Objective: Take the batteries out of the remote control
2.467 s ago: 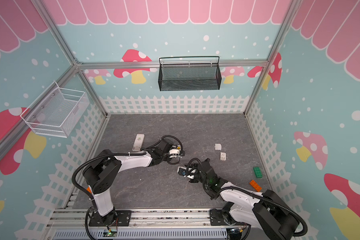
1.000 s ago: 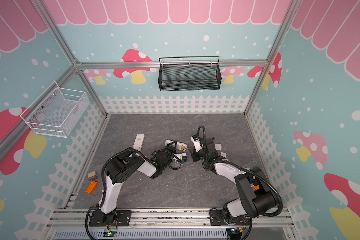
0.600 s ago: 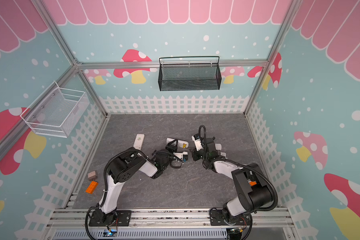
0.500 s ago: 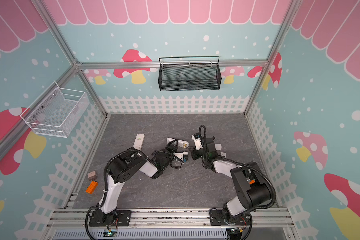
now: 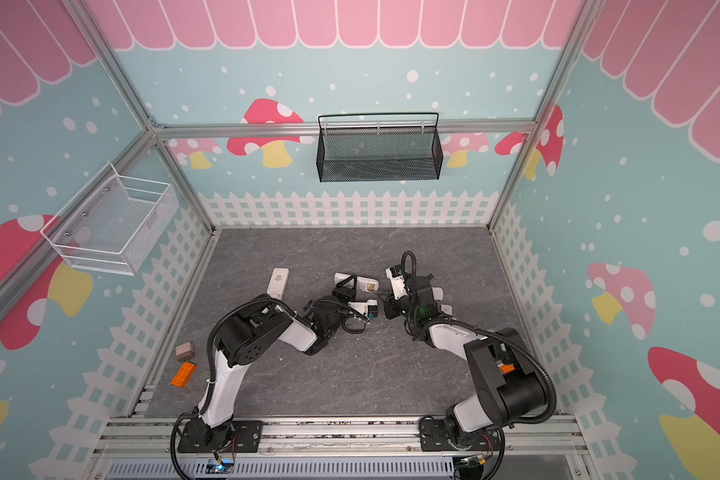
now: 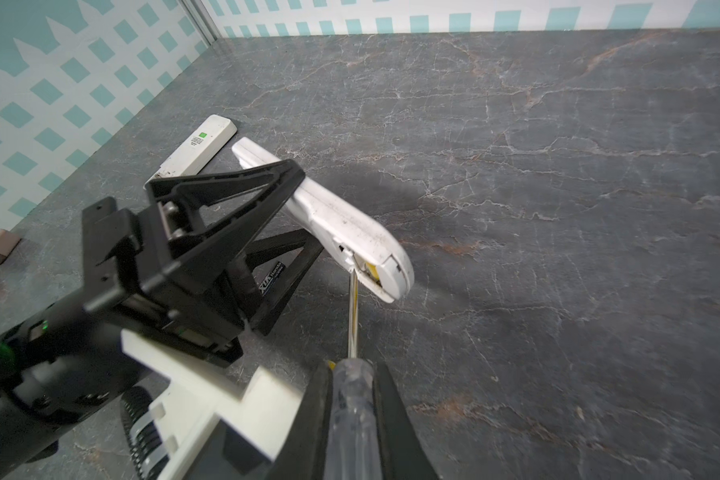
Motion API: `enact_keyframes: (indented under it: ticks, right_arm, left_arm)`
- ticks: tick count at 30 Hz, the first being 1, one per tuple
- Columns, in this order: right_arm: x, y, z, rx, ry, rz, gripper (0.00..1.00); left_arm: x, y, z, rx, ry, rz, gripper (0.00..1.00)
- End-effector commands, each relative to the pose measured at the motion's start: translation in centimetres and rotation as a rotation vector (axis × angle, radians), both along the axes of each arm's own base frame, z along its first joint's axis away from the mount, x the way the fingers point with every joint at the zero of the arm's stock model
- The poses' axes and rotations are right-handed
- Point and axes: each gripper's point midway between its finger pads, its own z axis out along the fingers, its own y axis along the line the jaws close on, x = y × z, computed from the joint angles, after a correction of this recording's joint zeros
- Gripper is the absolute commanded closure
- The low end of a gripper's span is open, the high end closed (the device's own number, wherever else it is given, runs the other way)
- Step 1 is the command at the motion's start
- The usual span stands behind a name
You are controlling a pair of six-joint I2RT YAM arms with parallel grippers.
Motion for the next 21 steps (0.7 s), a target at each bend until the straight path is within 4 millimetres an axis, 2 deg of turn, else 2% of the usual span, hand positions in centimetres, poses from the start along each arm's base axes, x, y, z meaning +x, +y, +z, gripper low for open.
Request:
enact_keyframes:
  ticks: [1, 3, 6, 11, 15, 19, 21]
  right_arm:
    - [-1.0, -1.2, 3.0, -0.002, -0.09, -0.019, 1.0]
    - [-2.0, -2.2, 3.7, -0.011, -0.103, -0.043, 1.0]
    - [-3.4, -3.5, 4.2, -0.028, -0.109, -0.081, 1.0]
    - [-5.6, -4.3, 4.9, 0.0, -0.113, -0.096, 1.0]
    - [-7.1, -3.6, 4.8, 0.03, -0.075, -0.041, 1.0]
    - [-8.4, -2.2, 4.3, 0.041, -0.021, 0.02, 1.0]
    - [-9.0, -1.6, 4.1, 0.033, 0.004, 0.046, 1.0]
  left_arm:
    - [1.3, 0.7, 3.2, -0.029, 0.012, 0.057, 1.0]
    - [1.4, 1.1, 4.1, -0.017, 0.039, 0.075, 1.0]
    - [0.5, 2.0, 5.6, -0.013, 0.081, 0.099, 1.0]
    - [-2.9, 5.2, 6.3, -0.05, 0.334, 0.244, 1.0]
    - [-7.0, 8.1, 5.8, -0.246, 0.672, 0.422, 1.0]
    - [-12.6, 8.3, 3.8, -0.399, 0.977, 0.436, 1.0]
    - [-14.7, 8.2, 2.4, -0.469, 1.101, 0.466, 1.0]
